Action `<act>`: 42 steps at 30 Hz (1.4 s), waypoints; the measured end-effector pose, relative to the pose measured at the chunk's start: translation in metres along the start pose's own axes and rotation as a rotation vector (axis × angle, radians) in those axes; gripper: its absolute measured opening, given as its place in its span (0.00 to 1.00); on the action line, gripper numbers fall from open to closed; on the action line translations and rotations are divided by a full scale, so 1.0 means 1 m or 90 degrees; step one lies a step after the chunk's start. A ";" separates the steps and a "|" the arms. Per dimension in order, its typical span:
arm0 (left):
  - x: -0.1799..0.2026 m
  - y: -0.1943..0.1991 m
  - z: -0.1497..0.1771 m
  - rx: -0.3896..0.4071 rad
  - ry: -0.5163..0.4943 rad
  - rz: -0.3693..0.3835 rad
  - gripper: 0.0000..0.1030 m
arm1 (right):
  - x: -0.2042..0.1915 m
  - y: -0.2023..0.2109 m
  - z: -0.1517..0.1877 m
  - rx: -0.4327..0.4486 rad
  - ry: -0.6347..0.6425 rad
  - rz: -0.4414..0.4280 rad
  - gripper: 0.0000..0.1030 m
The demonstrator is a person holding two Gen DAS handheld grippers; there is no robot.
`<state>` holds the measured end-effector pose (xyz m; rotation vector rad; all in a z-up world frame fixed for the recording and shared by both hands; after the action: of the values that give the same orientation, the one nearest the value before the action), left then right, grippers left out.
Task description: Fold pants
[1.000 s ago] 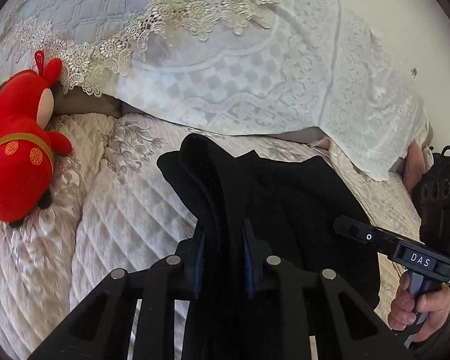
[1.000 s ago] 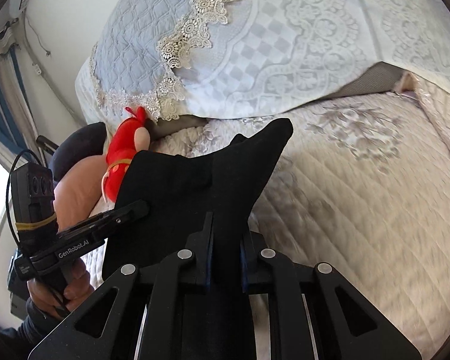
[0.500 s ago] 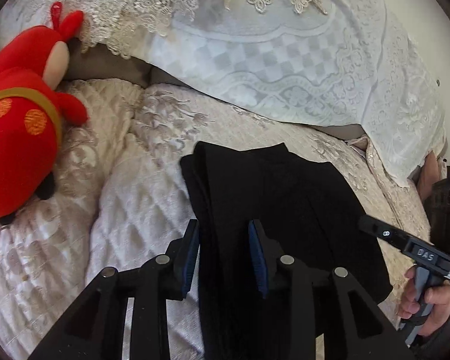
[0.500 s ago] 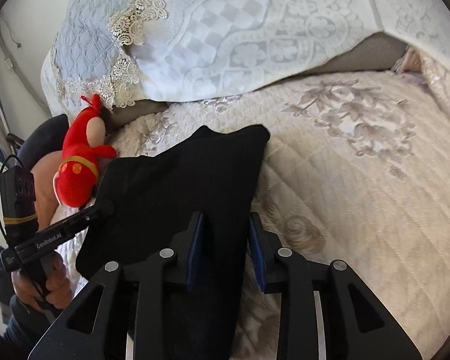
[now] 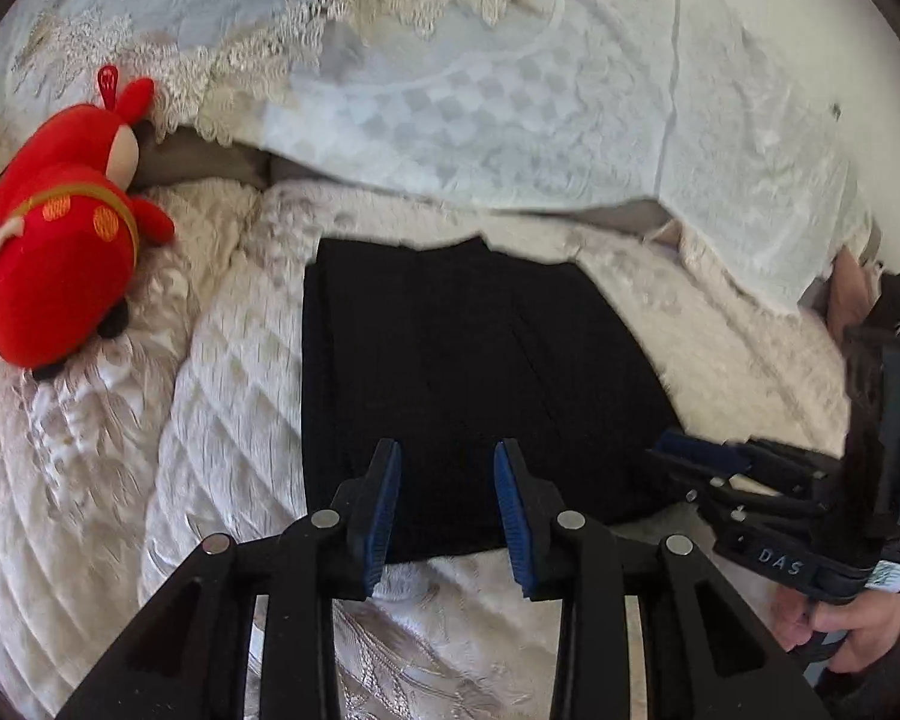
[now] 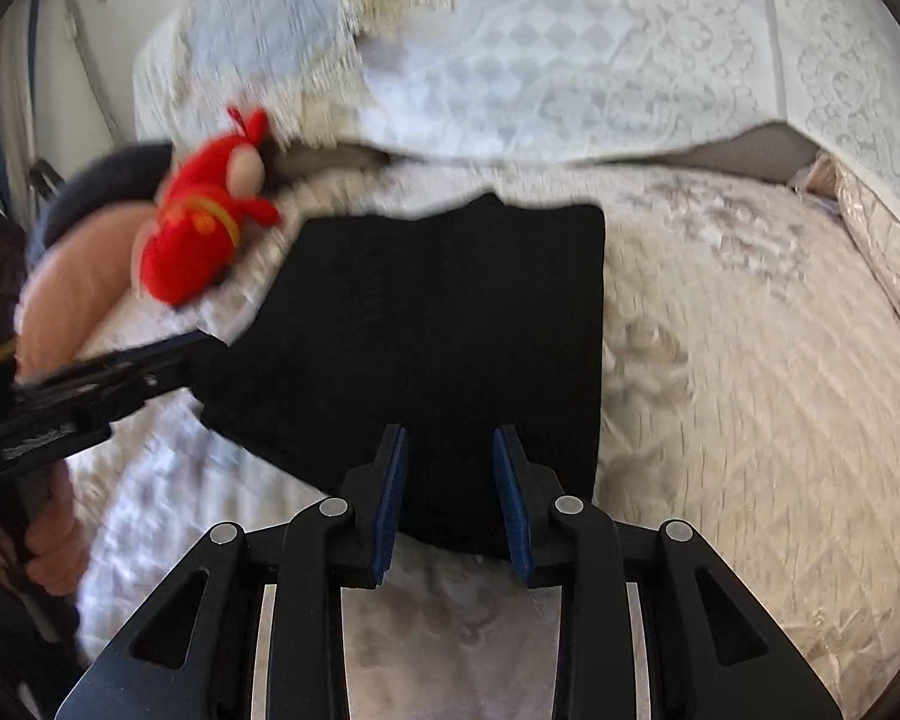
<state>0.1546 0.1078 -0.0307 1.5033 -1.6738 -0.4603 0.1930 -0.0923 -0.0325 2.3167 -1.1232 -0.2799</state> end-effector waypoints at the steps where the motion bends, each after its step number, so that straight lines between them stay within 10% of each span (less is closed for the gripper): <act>1: 0.000 -0.005 0.004 0.001 -0.008 -0.010 0.34 | 0.000 0.002 0.000 0.005 0.000 0.000 0.29; 42: 0.042 0.125 0.070 0.059 0.008 -0.119 0.34 | -0.086 0.130 0.038 0.035 0.017 0.045 0.50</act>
<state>0.0224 0.0782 0.0327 1.7366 -1.5700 -0.4758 0.0374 -0.1056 0.0040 2.3155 -1.2115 -0.1938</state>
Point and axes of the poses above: each gripper's, at about its wrist camera, not at the fingertips, and y roughly against the way its jaws point, x to its right, z to its underside, the point moved 3 cm from there along -y, roughly the way its jaws point, and after that the axes turned 9 degrees about y, right-handed, at the moved point
